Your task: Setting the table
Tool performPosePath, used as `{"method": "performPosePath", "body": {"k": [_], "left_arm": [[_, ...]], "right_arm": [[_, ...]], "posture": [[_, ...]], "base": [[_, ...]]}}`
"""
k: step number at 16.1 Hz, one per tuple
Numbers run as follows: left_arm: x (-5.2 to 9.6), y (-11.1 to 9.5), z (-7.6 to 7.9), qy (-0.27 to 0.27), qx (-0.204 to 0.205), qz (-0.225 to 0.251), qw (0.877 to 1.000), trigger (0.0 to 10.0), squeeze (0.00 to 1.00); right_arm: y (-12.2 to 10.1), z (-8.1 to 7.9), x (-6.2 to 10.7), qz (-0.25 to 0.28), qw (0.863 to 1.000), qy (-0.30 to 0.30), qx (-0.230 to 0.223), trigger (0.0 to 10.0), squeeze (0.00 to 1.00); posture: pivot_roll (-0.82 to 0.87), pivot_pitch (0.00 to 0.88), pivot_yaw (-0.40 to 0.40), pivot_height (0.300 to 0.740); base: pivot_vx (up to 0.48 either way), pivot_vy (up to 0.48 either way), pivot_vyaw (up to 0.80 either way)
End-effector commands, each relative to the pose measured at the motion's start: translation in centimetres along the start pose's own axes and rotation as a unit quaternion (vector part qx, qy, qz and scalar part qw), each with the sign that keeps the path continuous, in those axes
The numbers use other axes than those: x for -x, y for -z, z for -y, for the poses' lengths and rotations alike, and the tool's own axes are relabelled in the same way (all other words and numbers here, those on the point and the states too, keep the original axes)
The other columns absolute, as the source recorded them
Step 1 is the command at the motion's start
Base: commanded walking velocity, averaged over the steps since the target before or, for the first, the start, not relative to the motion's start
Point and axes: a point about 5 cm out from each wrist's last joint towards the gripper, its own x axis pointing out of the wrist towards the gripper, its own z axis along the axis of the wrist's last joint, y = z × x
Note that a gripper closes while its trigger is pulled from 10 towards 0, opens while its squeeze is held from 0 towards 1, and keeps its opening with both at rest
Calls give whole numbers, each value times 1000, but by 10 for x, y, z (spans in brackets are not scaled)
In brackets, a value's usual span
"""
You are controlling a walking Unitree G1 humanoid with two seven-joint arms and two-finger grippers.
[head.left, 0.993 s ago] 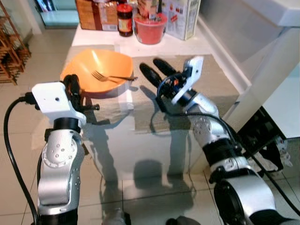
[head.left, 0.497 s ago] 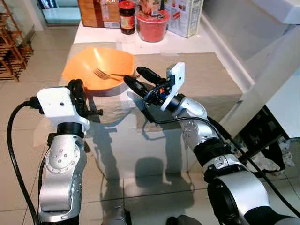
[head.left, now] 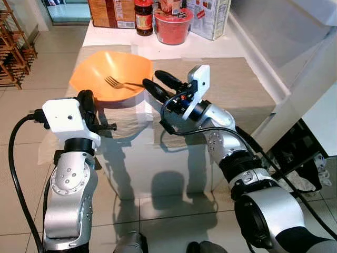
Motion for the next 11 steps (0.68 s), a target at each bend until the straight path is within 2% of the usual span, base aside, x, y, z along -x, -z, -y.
{"method": "performPosePath", "body": {"k": [1, 7, 11], "left_arm": [[1, -5, 0, -2, -1, 8, 1000, 10000, 0], [-1, -6, 0, -4, -2, 13, 1000, 10000, 0], [-3, -7, 0, -5, 0, 15, 1000, 10000, 0]], "right_arm": [[-4, 0, -3, 4, 1000, -4, 7, 0, 0], [-4, 0, -6, 4, 1000, -7, 12, 0, 0], [-13, 3, -9, 16, 1000, -4, 19, 0, 0]], "posture": [[56, 124, -28, 740], [56, 112, -34, 740], [51, 105, -33, 740]], "base": [[0, 0, 0], [0, 0, 0], [0, 0, 0]]}}
